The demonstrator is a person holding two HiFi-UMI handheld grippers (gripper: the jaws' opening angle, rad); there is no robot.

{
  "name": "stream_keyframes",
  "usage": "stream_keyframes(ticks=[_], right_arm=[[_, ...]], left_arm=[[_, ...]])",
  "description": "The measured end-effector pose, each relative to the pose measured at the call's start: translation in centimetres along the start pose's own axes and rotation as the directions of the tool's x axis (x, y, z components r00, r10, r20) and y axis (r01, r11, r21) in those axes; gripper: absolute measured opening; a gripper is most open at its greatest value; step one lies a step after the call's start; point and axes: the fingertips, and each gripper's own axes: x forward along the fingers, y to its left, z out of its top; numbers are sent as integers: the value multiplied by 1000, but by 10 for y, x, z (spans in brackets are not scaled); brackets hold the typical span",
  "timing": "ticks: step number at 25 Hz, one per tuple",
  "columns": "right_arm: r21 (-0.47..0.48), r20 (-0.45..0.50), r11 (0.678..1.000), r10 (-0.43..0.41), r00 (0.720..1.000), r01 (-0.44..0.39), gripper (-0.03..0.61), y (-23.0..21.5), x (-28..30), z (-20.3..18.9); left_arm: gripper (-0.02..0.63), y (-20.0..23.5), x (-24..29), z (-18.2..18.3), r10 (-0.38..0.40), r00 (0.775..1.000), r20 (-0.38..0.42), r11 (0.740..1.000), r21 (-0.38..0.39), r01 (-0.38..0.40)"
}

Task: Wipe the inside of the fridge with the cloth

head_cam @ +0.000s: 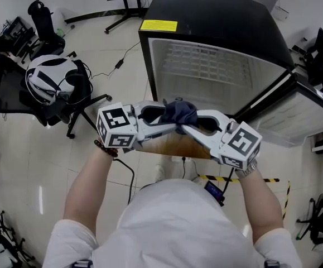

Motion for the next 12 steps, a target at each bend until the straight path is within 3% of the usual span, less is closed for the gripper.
stream_keyframes(ticks=[3, 7, 9, 12], right_arm=[[-56, -16, 989, -141, 990, 140, 81, -19, 16, -15], [-89, -25, 954, -288, 957, 285, 81, -43, 34, -33], [-89, -28, 937, -341, 940, 338, 81, -55, 43, -43], [-101, -45, 915, -395, 917, 390, 81, -72, 57, -62]], left_arm=[[210, 31, -9, -15, 176, 984, -22, 984, 32, -175], [212, 64, -24, -29, 344, 939, 3, 939, 4, -344], [212, 81, -34, -34, 432, 902, 17, 902, -9, -432], [210, 108, -49, -39, 571, 820, 31, 821, -11, -571]])
